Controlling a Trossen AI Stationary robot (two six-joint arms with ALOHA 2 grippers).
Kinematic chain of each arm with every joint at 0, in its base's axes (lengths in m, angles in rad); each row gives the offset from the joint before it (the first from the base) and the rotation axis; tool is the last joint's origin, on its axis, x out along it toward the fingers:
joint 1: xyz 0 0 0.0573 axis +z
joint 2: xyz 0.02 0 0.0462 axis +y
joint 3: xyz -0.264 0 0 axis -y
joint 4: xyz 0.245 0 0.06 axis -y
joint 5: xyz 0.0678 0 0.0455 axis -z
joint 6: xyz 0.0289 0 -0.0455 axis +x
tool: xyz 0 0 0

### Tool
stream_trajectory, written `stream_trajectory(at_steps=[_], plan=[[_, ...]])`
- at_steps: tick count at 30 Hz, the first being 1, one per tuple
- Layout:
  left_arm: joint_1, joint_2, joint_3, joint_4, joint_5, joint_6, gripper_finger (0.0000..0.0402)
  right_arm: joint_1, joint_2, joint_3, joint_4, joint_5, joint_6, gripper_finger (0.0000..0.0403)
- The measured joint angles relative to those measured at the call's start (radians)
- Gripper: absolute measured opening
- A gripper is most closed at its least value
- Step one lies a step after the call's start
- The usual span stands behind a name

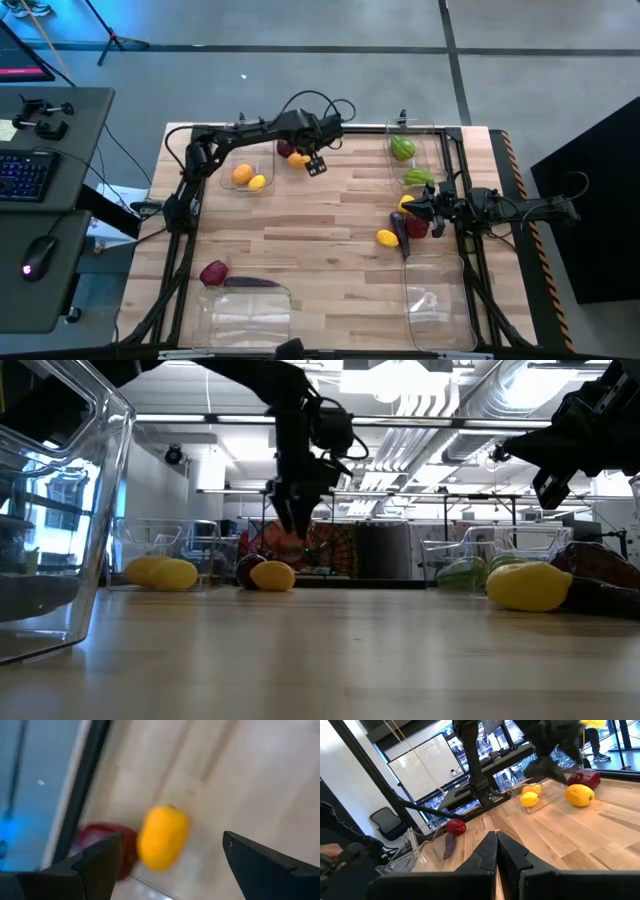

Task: Sort produce into baskets
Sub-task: Put the yellow lemon into the top left transparent bin

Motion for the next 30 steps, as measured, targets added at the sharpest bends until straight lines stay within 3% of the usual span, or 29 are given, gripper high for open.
stream_trajectory(at_steps=[5, 10, 15, 30], plan=[[-0.054, -0.051, -0.139, 0.108, 0.021, -0.061, 0.0323, 0.0, 0.0, 0.0, 0.0, 0.0, 0.0, 0.0], [-0.095, -0.065, -0.275, 0.178, 0.004, 0.011, 0.0323, 0.0, 0.0, 0.0, 0.0, 0.0, 0.0, 0.0], [-0.063, -0.066, -0.258, 0.215, -0.085, 0.118, 0.0323, 0.0, 0.0, 0.0, 0.0, 0.0, 0.0, 0.0], [0.002, -0.042, -0.257, 0.207, -0.066, 0.207, 0.0323, 0.0, 0.0, 0.0, 0.0, 0.0, 0.0, 0.0]])
